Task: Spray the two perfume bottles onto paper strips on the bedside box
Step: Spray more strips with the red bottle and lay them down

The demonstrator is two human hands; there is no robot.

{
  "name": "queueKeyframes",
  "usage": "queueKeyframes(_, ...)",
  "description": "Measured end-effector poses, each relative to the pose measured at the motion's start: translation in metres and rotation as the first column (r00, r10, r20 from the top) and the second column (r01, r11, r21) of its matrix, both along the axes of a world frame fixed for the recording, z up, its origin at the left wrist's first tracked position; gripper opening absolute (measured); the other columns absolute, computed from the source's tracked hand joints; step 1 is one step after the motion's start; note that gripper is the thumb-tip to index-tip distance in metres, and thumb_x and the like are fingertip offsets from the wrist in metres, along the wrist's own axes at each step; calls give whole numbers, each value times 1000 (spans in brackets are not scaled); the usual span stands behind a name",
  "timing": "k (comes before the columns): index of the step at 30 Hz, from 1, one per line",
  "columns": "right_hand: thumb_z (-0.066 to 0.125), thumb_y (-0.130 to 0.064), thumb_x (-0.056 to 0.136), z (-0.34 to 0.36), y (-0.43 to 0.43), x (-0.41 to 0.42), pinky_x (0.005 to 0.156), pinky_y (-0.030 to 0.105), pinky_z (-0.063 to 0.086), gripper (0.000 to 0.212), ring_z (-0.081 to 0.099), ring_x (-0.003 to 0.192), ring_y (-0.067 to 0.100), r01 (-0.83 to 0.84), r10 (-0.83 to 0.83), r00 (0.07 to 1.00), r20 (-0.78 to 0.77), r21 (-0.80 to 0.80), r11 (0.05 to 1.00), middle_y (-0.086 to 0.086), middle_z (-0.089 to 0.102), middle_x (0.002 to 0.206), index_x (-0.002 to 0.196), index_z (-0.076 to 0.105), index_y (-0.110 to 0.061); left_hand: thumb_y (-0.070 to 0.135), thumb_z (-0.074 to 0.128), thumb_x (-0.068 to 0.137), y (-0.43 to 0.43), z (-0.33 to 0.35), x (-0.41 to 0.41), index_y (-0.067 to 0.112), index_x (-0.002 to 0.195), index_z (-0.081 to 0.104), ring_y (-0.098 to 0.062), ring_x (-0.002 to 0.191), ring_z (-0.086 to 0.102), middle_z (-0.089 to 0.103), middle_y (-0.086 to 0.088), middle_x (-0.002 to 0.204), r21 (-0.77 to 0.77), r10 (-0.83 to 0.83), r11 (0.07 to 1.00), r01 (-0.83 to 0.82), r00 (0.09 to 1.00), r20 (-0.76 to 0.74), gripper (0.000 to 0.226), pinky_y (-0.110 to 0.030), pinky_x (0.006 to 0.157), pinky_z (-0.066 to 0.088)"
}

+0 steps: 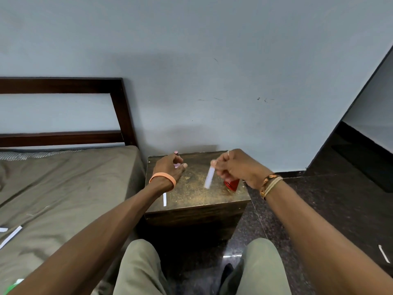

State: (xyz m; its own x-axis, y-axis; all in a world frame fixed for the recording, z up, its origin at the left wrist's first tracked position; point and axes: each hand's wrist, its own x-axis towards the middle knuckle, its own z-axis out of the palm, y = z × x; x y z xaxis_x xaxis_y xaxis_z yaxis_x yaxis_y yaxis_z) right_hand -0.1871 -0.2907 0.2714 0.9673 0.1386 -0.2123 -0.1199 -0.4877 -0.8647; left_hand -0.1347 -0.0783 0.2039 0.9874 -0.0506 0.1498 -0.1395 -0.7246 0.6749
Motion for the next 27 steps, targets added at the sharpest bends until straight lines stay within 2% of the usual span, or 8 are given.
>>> queueKeyframes(3,67,-22,91,17,-7,1,71,32,57,16,65,70,18,24,80,988,-130,650,760,9,68,81,86,72,-8,29,65,88,1,-1,-1,11,106,68,-21,98,64,70,-6,111,20,4,1000,-4,1000,-4,26,-35,88,51)
queueKeyframes(4,66,-20,92,15,-7,4,70,33,57,16,64,70,19,57,47,987,-151,616,785,10,67,81,87,71,-6,29,65,89,2,-2,-2,11,107,68,-21,99,64,69,-6,112,28,5,1000,-5,1000,-6,26,-35,88,51)
queueKeyframes(6,63,-19,94,1,1,2,71,34,51,19,59,68,18,11,-5,996,-86,64,998,11,66,81,88,69,-2,30,65,89,3,-2,-2,12,107,68,-20,100,63,69,-5,113,39,9,999,-9,1000,-10,26,-34,87,50)
queueKeyframes(8,64,-24,94,-6,5,-1,68,29,48,22,57,67,14,-15,17,1000,4,-203,979,4,66,77,85,69,-5,30,66,88,3,-1,-1,12,107,68,-20,99,63,69,-5,113,29,10,1000,-10,1000,-15,26,-33,87,50)
queueKeyframes(12,70,-23,89,9,1,-1,64,30,57,19,65,68,17,29,55,987,-152,502,864,10,69,81,91,72,-5,30,66,88,4,0,0,13,106,68,-20,99,64,69,-5,113,32,8,999,-7,999,-31,25,-34,88,51)
queueKeyframes(16,68,-26,92,-4,10,-1,64,24,51,22,60,68,13,28,-31,998,-59,-59,998,5,67,77,87,70,-4,28,66,88,3,-1,-2,13,105,68,-21,98,64,69,-6,112,27,11,1000,-10,1000,-21,23,-33,87,51)
queueKeyframes(23,70,-26,91,-2,5,-1,66,28,54,20,63,69,14,63,-57,995,-86,69,996,8,70,80,91,71,-6,26,67,87,4,3,1,12,105,67,-21,104,64,65,-7,123,-5,9,1000,-9,1000,-3,23,-28,87,47)
queueKeyframes(27,68,-21,90,16,-1,-2,67,31,58,18,65,70,19,80,53,975,-216,565,821,12,69,83,94,72,-4,27,68,87,6,2,4,13,105,68,-19,101,65,65,-6,125,-3,10,1000,-10,1000,-18,23,-24,81,45)
